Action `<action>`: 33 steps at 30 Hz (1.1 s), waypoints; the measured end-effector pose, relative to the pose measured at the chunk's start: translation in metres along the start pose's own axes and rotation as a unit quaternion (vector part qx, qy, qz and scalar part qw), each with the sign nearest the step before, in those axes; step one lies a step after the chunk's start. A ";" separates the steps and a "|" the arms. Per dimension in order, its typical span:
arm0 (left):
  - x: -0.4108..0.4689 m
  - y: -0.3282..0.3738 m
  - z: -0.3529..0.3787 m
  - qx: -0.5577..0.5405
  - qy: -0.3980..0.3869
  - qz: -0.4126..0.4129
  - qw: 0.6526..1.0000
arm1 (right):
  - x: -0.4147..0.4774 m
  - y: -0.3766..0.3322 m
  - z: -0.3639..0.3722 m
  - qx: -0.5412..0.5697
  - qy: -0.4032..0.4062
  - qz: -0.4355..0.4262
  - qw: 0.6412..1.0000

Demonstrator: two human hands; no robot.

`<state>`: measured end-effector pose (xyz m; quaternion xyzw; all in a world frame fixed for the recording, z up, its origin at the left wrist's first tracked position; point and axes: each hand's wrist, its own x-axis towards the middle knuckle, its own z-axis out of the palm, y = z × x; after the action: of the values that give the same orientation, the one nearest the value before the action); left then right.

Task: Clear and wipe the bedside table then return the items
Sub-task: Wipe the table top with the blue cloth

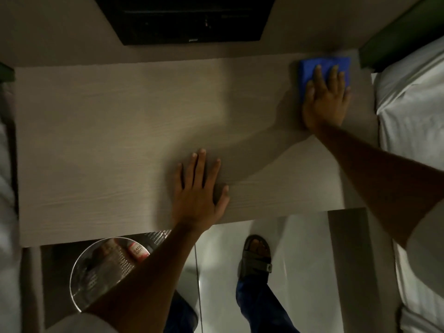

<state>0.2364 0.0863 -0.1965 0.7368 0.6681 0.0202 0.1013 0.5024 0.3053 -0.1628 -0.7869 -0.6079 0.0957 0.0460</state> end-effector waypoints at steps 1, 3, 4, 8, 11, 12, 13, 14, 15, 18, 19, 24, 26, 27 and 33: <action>0.000 -0.001 -0.001 -0.002 0.003 0.001 1.000 | -0.008 -0.014 0.003 -0.002 -0.013 -0.018 1.000; 0.002 -0.001 -0.005 -0.031 0.003 0.004 1.000 | -0.024 -0.046 0.009 -0.002 -0.036 -0.048 0.998; 0.002 -0.001 -0.008 -0.060 -0.002 0.010 0.998 | -0.032 -0.062 0.011 0.004 -0.047 -0.057 0.997; -0.004 -0.040 -0.026 -0.134 0.039 -0.012 0.990 | -0.058 -0.129 0.026 0.002 -0.063 -0.112 0.992; -0.036 -0.133 -0.043 -0.057 0.064 -0.126 0.988 | -0.084 -0.192 0.042 0.002 -0.081 -0.165 0.983; -0.049 -0.164 -0.048 -0.041 0.056 -0.160 0.985 | -0.093 -0.214 0.048 0.003 -0.081 -0.182 0.980; -0.061 -0.191 -0.052 -0.030 0.039 -0.191 0.980 | -0.102 -0.237 0.056 0.004 -0.083 -0.201 0.976; -0.071 -0.210 -0.054 -0.019 0.019 -0.209 0.978 | -0.110 -0.259 0.063 0.003 -0.088 -0.220 0.972; -0.082 -0.226 -0.055 -0.006 0.003 -0.213 0.977 | -0.121 -0.288 0.071 0.005 -0.097 -0.237 0.967; -0.092 -0.235 -0.049 0.017 0.005 -0.184 0.983 | -0.145 -0.359 0.091 0.020 -0.115 -0.256 0.960; -0.092 -0.236 -0.046 0.016 0.013 -0.183 0.983 | -0.152 -0.381 0.096 0.022 -0.122 -0.268 0.955; -0.091 -0.242 -0.041 0.015 0.018 -0.175 0.984 | -0.190 -0.455 0.112 -0.024 -0.172 -0.412 0.895; -0.092 -0.242 -0.041 0.015 0.026 -0.168 0.985 | -0.191 -0.443 0.110 -0.026 -0.166 -0.423 0.890; -0.092 -0.239 -0.041 0.015 0.036 -0.162 0.986 | -0.187 -0.423 0.106 -0.023 -0.157 -0.411 0.898; -0.093 -0.241 -0.037 0.017 0.042 -0.158 0.986 | -0.141 -0.265 0.075 -0.016 -0.055 -0.197 0.979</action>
<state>-0.0163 0.0194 -0.1928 0.6218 0.7803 0.0230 0.0627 0.2018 0.2343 -0.1733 -0.6456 -0.7543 0.1181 0.0174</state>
